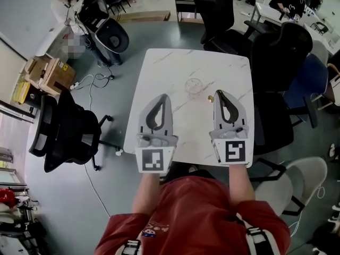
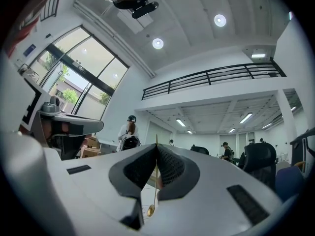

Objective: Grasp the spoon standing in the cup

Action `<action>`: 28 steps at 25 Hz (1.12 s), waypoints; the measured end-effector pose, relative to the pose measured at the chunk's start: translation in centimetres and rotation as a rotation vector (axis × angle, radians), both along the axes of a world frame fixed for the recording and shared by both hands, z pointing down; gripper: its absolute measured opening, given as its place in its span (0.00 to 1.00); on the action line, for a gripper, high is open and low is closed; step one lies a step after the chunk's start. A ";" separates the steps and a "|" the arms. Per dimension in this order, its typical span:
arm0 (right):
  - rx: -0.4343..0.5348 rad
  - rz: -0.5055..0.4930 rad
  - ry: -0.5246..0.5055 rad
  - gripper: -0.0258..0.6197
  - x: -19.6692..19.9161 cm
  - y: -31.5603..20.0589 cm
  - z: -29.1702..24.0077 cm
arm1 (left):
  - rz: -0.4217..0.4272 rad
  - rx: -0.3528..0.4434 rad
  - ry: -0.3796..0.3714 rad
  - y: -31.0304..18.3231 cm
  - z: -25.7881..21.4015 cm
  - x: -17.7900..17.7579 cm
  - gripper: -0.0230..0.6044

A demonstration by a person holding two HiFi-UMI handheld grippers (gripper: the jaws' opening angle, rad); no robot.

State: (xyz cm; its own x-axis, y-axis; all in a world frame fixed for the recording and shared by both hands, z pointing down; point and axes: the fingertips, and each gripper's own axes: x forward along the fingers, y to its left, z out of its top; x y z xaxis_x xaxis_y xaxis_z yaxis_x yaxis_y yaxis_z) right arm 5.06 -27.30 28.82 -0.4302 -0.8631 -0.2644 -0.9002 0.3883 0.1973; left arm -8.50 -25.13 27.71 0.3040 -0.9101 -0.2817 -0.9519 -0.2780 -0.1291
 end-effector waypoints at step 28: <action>-0.022 -0.025 -0.015 0.06 0.0 -0.6 0.5 | -0.025 0.001 0.000 0.2 0.6 -0.1 0.05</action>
State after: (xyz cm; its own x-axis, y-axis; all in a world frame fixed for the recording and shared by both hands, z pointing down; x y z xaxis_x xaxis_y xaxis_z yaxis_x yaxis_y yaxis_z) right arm 5.02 -27.90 29.28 -0.4481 -0.8578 -0.2518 -0.8928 0.4149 0.1754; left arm -8.63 -24.93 28.31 0.2813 -0.9170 -0.2830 -0.9585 -0.2541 -0.1296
